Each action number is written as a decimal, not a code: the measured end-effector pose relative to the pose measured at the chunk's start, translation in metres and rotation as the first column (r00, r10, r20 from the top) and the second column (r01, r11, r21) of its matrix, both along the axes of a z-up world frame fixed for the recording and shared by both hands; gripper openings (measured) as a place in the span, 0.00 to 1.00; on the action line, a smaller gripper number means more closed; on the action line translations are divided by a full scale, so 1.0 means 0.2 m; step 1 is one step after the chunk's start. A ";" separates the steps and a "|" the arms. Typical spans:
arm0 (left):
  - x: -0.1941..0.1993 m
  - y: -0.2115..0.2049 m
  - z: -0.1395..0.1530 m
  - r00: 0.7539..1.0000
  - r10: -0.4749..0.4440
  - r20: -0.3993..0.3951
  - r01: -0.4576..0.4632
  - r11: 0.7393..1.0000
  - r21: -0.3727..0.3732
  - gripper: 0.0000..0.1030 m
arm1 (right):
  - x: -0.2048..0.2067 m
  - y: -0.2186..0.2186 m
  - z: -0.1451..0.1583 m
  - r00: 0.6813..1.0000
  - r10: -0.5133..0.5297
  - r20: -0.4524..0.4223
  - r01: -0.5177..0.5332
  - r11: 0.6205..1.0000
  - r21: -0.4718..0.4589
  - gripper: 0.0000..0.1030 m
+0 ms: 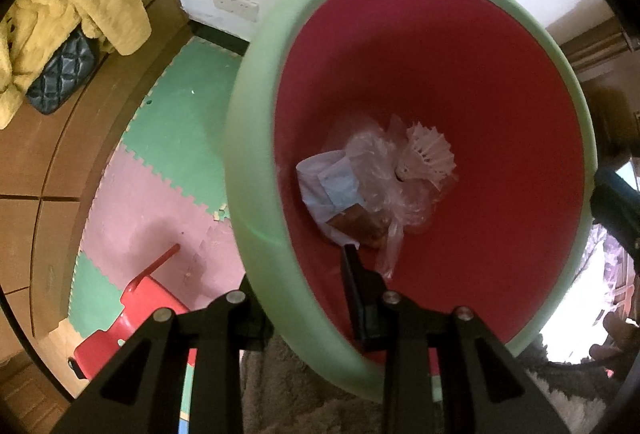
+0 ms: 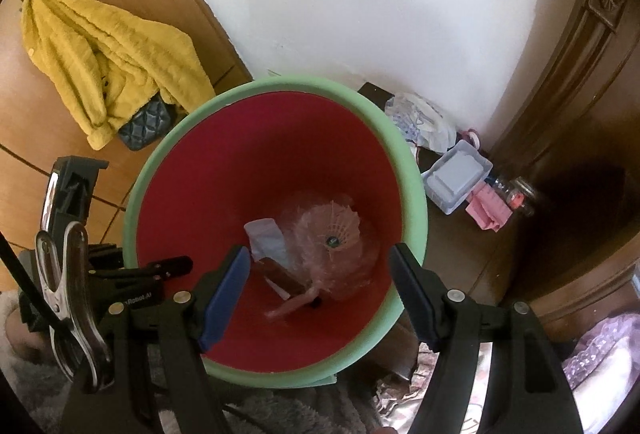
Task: Collect trash
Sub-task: 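Withdraw the open right tool from the bucket toward the nightstand, then reach the right tool to the pink paper and close on it, then carry the pink paper over the bucket and open the right tool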
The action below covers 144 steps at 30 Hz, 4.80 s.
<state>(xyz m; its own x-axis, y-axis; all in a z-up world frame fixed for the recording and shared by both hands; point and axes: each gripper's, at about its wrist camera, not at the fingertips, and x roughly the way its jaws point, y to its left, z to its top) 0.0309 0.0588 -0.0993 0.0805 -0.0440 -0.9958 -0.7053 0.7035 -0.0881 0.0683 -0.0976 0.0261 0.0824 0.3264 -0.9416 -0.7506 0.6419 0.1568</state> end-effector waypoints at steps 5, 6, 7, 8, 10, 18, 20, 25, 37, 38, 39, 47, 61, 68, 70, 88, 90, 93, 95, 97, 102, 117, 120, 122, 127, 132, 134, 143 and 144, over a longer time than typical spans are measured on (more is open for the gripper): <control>0.01 -0.01 -0.01 1.000 0.009 -0.005 -0.009 1.000 -0.004 0.29 | 0.02 -0.05 0.05 0.999 -0.017 0.041 0.016 1.000 0.024 0.72; 0.02 -0.01 -0.02 1.000 0.010 -0.006 -0.010 1.000 -0.006 0.29 | 0.03 -0.06 0.07 0.998 -0.023 0.050 0.022 0.999 0.032 0.72; 0.02 -0.01 -0.02 1.000 0.011 -0.008 -0.011 1.000 -0.006 0.29 | 0.03 -0.07 0.08 0.998 -0.029 0.061 0.027 0.999 0.036 0.72; 0.02 -0.01 -0.02 1.000 0.012 -0.010 -0.012 1.000 -0.005 0.29 | 0.03 -0.08 0.09 0.997 -0.032 0.066 0.029 0.999 0.040 0.72; 0.03 -0.02 -0.03 1.000 0.017 -0.017 -0.017 1.000 -0.004 0.29 | 0.04 -0.10 0.10 0.997 -0.040 0.065 0.038 0.999 0.037 0.72; 0.03 -0.01 -0.04 0.999 0.036 -0.023 -0.036 0.999 -0.004 0.29 | 0.11 -0.23 0.02 0.982 -0.142 -0.125 0.148 0.988 0.042 0.72; 0.03 0.00 -0.04 0.999 0.039 -0.024 -0.039 0.999 -0.003 0.29 | 0.13 -0.25 0.06 0.983 -0.153 -0.106 0.161 0.984 0.072 0.72; 0.04 0.02 -0.04 0.999 0.044 -0.032 -0.044 0.999 -0.001 0.29 | 0.19 -0.24 0.05 0.979 -0.151 -0.137 0.168 0.979 0.120 0.72; 0.06 0.03 -0.05 0.997 0.039 -0.071 -0.036 0.999 0.034 0.29 | 0.64 -0.41 -0.29 0.895 -0.285 -0.344 0.356 0.920 0.166 0.72; 0.06 0.04 -0.05 0.996 0.045 -0.073 -0.043 0.998 0.036 0.29 | 0.65 -0.41 -0.32 0.901 -0.306 -0.308 0.359 0.924 0.132 0.72; 0.06 0.05 -0.04 0.996 0.051 -0.073 -0.048 0.998 0.039 0.29 | 0.67 -0.42 -0.36 0.908 -0.317 -0.273 0.355 0.929 0.102 0.72; 0.04 0.07 0.02 0.995 0.055 -0.080 -0.050 0.997 0.062 0.29 | 0.80 -0.52 -0.58 0.860 -0.415 -0.297 0.452 0.890 0.066 0.72; 0.04 0.02 0.01 0.994 0.007 -0.105 -0.003 0.999 0.040 0.29 | 1.07 -0.62 -1.06 0.768 -0.595 -0.237 0.553 0.803 -0.223 0.72; 0.06 0.00 -0.01 0.993 -0.029 -0.117 0.033 0.999 0.037 0.29 | 1.13 -0.67 -1.16 0.736 -0.639 -0.221 0.589 0.767 -0.257 0.72; 0.06 0.00 -0.02 0.992 -0.039 -0.122 0.044 0.998 0.035 0.29 | 1.14 -0.65 -1.19 0.753 -0.623 -0.213 0.561 0.776 -0.287 0.72; 0.08 -0.01 -0.03 0.984 -0.115 -0.137 0.120 0.992 0.027 0.31 | 1.27 -0.49 -1.42 0.846 -0.526 -0.089 0.470 0.814 -0.340 0.80; 0.09 -0.01 -0.04 0.982 -0.124 -0.143 0.129 0.991 0.025 0.31 | 1.27 -0.47 -1.44 0.851 -0.520 -0.076 0.463 0.810 -0.360 0.83; 0.10 -0.01 -0.07 0.980 -0.131 -0.152 0.134 0.991 0.014 0.31 | 1.28 -0.46 -1.46 0.844 -0.533 -0.065 0.480 0.803 -0.353 0.89; 0.10 0.00 -0.08 0.979 -0.133 -0.157 0.136 0.991 0.009 0.31 | 1.26 -0.44 -1.47 0.854 -0.518 -0.045 0.468 0.803 -0.370 0.94; 0.10 0.00 -0.09 0.978 -0.136 -0.159 0.139 0.990 0.004 0.31 | 1.27 -0.43 -1.48 0.852 -0.523 -0.038 0.476 0.801 -0.363 0.98; 0.10 0.00 -0.10 0.978 -0.144 -0.153 0.144 0.989 -0.006 0.31 | 1.27 -0.46 -1.50 0.856 -0.516 -0.022 0.477 0.807 -0.349 1.00; 0.08 -0.02 -0.04 0.979 -0.164 -0.122 0.167 0.986 0.014 0.31 | 1.22 -0.68 -1.32 0.794 -0.606 -0.049 0.583 0.782 -0.221 0.15; 0.08 -0.01 -0.03 0.980 -0.159 -0.115 0.162 0.987 0.014 0.31 | 1.18 -0.74 -1.26 0.787 -0.613 -0.074 0.595 0.785 -0.175 0.13; 0.07 -0.01 -0.03 0.983 -0.150 -0.108 0.152 0.988 0.011 0.31 | 1.16 -0.81 -1.22 0.777 -0.618 -0.125 0.604 0.786 -0.130 0.12; 0.06 -0.01 -0.02 0.987 -0.133 -0.088 0.134 0.991 0.002 0.31 | 1.10 -0.94 -1.14 0.720 -0.638 -0.271 0.661 0.750 -0.009 0.10; 0.05 0.00 -0.01 0.992 -0.112 -0.061 0.112 0.994 -0.008 0.31 | 1.06 -1.02 -1.02 0.713 -0.643 -0.280 0.676 0.737 0.028 0.10; 0.04 0.00 0.00 0.993 -0.111 -0.050 0.111 0.994 -0.006 0.31 | 1.03 -1.05 -0.95 0.717 -0.635 -0.288 0.670 0.742 0.033 0.10; 0.04 -0.01 -0.01 0.994 -0.100 -0.042 0.100 0.995 0.010 0.31 | 0.89 -0.87 -0.72 0.742 -0.605 -0.291 0.650 0.754 0.090 0.10; 0.04 -0.01 -0.01 0.994 -0.098 -0.043 0.099 0.995 0.012 0.30 | 0.87 -0.86 -0.69 0.750 -0.597 -0.286 0.641 0.762 0.090 0.10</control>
